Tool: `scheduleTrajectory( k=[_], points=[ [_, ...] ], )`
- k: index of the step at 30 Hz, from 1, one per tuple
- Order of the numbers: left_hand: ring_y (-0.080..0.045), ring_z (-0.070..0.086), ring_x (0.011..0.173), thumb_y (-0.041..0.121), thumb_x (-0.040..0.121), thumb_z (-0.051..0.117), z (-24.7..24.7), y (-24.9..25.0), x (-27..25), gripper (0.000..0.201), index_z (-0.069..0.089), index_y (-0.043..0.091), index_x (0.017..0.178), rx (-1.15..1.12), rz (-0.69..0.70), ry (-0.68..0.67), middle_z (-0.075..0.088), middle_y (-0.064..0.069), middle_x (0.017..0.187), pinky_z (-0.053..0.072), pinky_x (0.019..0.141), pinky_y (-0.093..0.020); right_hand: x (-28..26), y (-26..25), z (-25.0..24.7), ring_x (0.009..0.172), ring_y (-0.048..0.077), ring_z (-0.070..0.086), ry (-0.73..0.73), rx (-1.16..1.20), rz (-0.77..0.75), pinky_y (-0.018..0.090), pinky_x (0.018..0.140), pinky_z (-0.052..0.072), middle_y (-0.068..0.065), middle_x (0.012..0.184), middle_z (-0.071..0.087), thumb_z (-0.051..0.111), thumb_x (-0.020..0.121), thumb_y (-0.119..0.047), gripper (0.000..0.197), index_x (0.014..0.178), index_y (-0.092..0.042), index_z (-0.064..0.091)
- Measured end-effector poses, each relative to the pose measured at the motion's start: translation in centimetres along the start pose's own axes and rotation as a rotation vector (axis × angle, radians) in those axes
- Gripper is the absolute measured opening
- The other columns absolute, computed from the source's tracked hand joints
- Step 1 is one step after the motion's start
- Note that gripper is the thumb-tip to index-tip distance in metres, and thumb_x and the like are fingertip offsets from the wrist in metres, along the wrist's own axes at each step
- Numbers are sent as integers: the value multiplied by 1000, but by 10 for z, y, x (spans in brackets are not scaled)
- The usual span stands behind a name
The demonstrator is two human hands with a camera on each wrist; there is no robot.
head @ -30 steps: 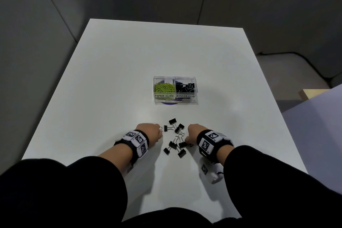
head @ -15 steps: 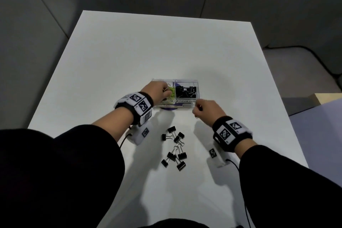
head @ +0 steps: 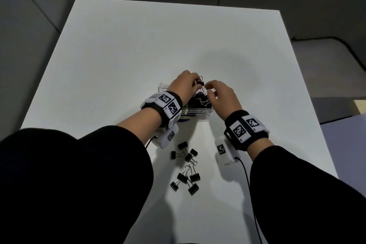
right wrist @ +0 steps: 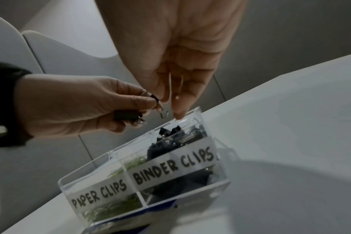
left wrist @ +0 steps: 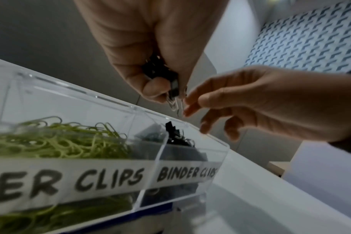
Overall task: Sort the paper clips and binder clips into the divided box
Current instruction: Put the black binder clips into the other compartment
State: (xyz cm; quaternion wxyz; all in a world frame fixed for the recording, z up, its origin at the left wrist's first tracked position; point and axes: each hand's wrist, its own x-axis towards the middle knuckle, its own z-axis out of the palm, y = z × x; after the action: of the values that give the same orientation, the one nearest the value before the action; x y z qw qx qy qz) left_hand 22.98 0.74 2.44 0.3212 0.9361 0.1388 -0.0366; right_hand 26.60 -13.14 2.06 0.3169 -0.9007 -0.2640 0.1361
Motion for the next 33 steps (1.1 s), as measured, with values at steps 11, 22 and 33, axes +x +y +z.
scheduleTrajectory(
  k=[11, 22, 33],
  points=[
    [-19, 49, 118, 40, 88, 56, -3, -7, -20, 36, 60, 23, 120, 298, 277, -144, 54, 5, 128, 42, 90, -34, -56, 21, -6, 71, 18, 52, -97, -115, 54, 33, 73, 46, 4, 95, 68, 47, 90, -14, 16, 99, -14, 60],
    [-18, 44, 123, 35, 88, 54, 26, -49, -133, 55, 35, 28, 140, 439, 225, -507, 38, 1, 140, 46, 91, -32, -112, 2, 43, 114, 25, 49, -487, -551, -172, 37, 85, 45, 5, 125, 51, 50, 88, -46, 48, 128, -18, 48],
    [-34, 56, 99, 23, 93, 46, 50, -41, -138, 35, 43, 19, 128, 380, 66, -468, 43, -15, 120, 45, 85, -36, -118, 0, 63, 94, 32, 55, -443, -378, 100, 40, 81, 47, 13, 117, 45, 57, 86, -22, 30, 110, -7, 47]
  ],
)
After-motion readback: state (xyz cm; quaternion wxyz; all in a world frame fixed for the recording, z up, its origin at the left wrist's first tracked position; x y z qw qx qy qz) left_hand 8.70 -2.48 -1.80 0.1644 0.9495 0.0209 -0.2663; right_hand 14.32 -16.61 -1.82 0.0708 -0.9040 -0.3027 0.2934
